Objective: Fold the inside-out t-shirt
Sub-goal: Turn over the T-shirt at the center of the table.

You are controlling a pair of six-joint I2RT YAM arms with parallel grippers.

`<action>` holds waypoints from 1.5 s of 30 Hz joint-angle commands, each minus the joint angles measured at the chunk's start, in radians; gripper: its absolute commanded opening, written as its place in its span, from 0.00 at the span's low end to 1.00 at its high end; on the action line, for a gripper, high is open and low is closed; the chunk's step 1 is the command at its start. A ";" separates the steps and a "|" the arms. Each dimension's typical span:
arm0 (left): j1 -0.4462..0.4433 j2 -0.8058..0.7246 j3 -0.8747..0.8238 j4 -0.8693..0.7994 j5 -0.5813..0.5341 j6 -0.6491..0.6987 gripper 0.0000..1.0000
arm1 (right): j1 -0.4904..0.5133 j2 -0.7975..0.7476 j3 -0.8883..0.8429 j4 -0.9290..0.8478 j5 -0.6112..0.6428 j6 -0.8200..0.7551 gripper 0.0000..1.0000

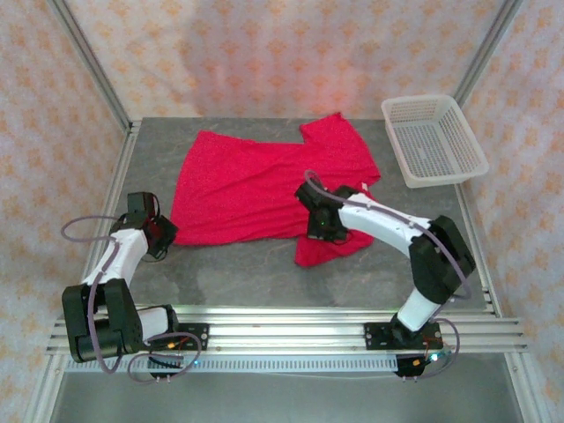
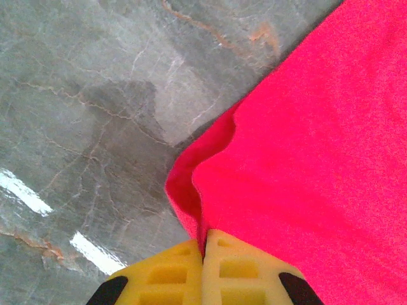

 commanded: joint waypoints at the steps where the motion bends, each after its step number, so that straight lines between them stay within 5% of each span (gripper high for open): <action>1: 0.001 -0.029 0.124 -0.042 0.001 -0.026 0.00 | -0.075 -0.116 0.147 -0.092 0.148 -0.141 0.00; 10: 0.007 0.067 0.693 -0.216 -0.001 -0.042 0.00 | -0.290 -0.285 0.484 -0.027 0.201 -0.339 0.00; 20: 0.013 0.044 1.141 -0.307 0.050 -0.036 0.00 | -0.307 -0.397 0.849 -0.092 0.197 -0.387 0.00; 28: 0.013 -0.158 1.288 -0.299 -0.008 -0.005 0.00 | -0.307 -0.534 0.995 -0.145 0.192 -0.361 0.00; 36: 0.014 -0.158 1.409 -0.320 -0.041 0.034 0.00 | -0.307 -0.544 1.107 -0.161 0.271 -0.398 0.00; 45: 0.010 -0.005 1.180 -0.151 0.040 -0.020 0.00 | -0.307 -0.375 0.976 0.031 0.488 -0.567 0.00</action>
